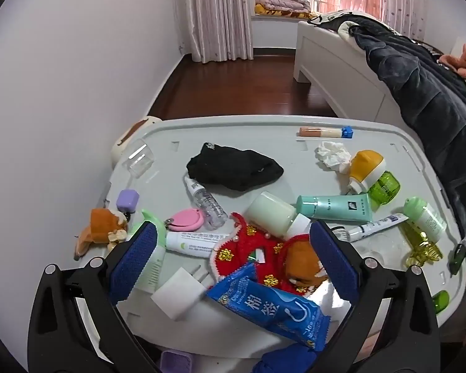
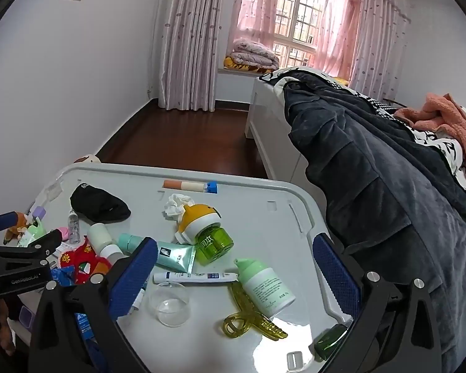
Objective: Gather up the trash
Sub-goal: 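Move the left tool toward the black cloth on the table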
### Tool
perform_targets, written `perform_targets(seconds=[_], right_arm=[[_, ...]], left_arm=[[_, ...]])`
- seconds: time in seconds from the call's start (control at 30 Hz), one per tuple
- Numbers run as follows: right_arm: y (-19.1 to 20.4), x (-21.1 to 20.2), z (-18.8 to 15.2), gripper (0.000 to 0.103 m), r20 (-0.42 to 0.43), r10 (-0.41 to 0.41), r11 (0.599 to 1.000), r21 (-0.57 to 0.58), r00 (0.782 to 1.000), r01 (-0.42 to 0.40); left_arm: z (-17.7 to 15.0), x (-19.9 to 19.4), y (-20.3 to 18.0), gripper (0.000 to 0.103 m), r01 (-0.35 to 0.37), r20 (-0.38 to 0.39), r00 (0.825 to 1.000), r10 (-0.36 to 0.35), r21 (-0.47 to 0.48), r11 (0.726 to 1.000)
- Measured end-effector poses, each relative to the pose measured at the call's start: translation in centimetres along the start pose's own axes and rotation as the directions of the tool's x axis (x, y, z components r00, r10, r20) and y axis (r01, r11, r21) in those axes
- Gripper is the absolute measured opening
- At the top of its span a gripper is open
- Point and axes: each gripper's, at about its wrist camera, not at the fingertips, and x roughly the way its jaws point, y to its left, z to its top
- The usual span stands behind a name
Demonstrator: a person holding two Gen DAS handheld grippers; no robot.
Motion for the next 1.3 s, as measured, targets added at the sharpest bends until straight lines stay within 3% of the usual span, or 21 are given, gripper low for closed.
perform_targets(seconds=[1.3], right_arm=[[0.29, 0.12, -0.24, 0.099, -0.008, 0.008, 1.000, -0.009, 1.000, -0.008]], left_arm=[[-0.23, 0.68, 0.13, 0.096, -0.005, 0.000, 1.000, 0.005, 0.002, 1.000]])
